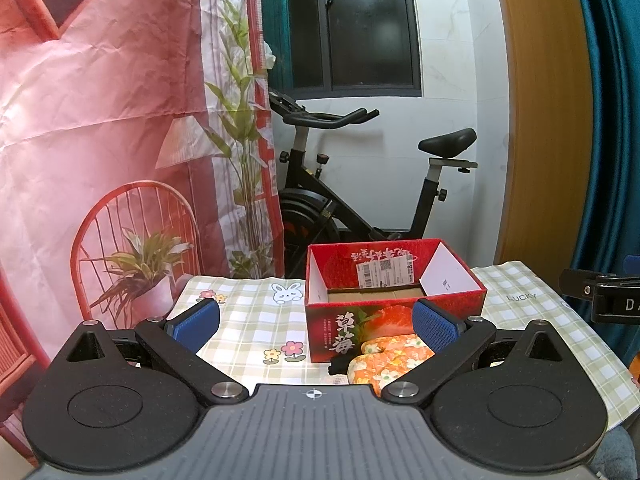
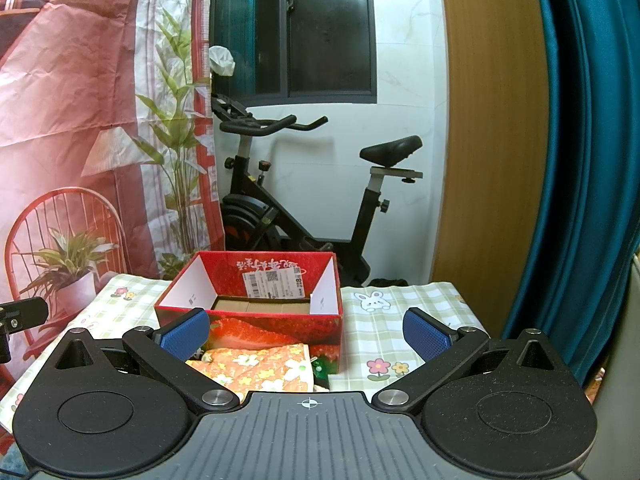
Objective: Organize soft objects
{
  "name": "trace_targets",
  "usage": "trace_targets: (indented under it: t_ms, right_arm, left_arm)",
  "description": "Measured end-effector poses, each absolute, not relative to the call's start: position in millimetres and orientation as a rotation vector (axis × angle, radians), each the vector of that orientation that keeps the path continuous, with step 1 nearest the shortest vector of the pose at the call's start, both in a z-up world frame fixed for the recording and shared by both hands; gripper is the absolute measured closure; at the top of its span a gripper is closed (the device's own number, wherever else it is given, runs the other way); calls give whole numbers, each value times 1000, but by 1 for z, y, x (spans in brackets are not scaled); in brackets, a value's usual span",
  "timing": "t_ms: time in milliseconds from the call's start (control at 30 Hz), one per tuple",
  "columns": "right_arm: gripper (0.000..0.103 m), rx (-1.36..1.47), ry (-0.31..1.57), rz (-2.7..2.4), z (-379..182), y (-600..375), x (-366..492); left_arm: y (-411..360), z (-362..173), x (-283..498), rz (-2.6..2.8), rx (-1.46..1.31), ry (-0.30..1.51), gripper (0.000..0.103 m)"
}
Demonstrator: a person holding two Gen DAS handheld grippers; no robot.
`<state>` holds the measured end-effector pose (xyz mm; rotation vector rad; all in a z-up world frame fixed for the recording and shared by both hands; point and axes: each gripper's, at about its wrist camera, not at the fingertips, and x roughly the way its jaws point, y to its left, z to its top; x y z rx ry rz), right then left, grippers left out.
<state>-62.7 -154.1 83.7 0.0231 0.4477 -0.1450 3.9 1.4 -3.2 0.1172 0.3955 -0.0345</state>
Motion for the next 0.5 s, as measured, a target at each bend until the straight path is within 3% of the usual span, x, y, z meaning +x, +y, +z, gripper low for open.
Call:
trace_targets:
  t_ms: [500]
  right_arm:
    - [0,23,450,-145,83,-153,-63]
  left_arm:
    - [0,-8,6,-38,117,403,0]
